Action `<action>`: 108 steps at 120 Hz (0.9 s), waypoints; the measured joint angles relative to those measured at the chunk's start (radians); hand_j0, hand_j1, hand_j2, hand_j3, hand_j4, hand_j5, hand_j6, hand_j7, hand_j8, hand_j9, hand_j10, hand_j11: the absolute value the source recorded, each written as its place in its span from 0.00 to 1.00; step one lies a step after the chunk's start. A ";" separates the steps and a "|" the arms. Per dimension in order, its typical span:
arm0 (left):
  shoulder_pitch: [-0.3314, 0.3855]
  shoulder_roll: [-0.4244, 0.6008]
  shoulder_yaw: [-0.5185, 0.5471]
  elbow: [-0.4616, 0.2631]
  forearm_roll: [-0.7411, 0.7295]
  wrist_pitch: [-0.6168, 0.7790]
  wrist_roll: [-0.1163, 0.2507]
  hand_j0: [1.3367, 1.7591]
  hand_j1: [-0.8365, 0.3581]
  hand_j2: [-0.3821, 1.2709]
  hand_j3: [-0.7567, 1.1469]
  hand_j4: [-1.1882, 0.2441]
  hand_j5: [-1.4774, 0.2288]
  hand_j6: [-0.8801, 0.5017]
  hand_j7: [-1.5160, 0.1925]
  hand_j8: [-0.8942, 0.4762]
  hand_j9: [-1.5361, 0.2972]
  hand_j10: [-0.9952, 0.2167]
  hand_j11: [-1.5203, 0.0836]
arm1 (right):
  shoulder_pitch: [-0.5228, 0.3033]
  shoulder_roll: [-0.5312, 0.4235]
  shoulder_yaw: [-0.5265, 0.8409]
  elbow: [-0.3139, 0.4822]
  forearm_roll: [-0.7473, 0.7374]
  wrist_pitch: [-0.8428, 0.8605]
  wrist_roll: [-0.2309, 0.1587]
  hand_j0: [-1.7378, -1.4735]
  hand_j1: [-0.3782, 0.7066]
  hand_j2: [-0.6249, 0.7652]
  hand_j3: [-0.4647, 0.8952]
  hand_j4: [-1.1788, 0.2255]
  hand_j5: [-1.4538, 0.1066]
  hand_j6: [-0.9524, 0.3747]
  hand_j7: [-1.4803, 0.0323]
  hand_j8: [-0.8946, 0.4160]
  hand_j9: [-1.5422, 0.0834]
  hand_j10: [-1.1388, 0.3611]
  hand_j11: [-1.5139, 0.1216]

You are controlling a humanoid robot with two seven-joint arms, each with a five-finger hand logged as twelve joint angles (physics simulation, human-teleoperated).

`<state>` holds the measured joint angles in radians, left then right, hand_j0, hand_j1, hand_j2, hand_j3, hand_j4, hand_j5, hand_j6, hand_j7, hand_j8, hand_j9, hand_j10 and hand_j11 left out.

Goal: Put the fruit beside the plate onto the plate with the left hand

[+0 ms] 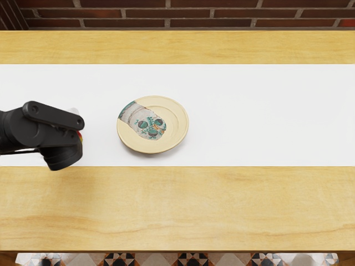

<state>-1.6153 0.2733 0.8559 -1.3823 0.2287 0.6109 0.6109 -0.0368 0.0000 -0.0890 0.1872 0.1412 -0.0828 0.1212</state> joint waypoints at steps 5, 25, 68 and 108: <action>0.000 -0.011 0.001 0.006 0.000 0.000 0.000 0.76 0.70 0.27 0.40 0.62 0.64 0.42 0.66 0.44 0.63 0.58 0.71 | 0.000 0.000 0.000 0.000 0.000 0.000 0.000 0.30 0.07 0.44 0.34 0.81 0.90 0.69 0.95 0.66 0.92 0.74 0.90; 0.001 -0.026 0.003 0.022 -0.009 0.000 0.000 0.76 0.61 0.28 0.40 0.57 0.58 0.36 0.60 0.38 0.57 0.51 0.64 | 0.000 0.000 0.000 -0.001 0.000 0.000 0.000 0.30 0.07 0.44 0.34 0.81 0.90 0.69 0.95 0.66 0.92 0.74 0.90; 0.011 -0.031 0.006 0.033 -0.010 -0.002 -0.003 0.76 0.48 0.29 0.40 0.46 0.47 0.32 0.49 0.27 0.46 0.39 0.52 | 0.000 0.000 0.000 -0.002 0.000 0.000 0.000 0.30 0.07 0.44 0.34 0.81 0.90 0.69 0.95 0.66 0.92 0.74 0.90; 0.011 -0.042 0.020 0.032 -0.012 0.001 -0.004 0.73 0.37 0.32 0.58 0.30 0.32 0.41 0.37 0.38 0.31 0.44 0.32 | 0.000 0.000 0.000 -0.001 0.000 0.000 0.000 0.30 0.07 0.44 0.34 0.81 0.90 0.69 0.95 0.66 0.92 0.74 0.90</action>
<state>-1.6045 0.2316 0.8757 -1.3503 0.2171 0.6115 0.6068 -0.0368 0.0000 -0.0890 0.1857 0.1412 -0.0828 0.1212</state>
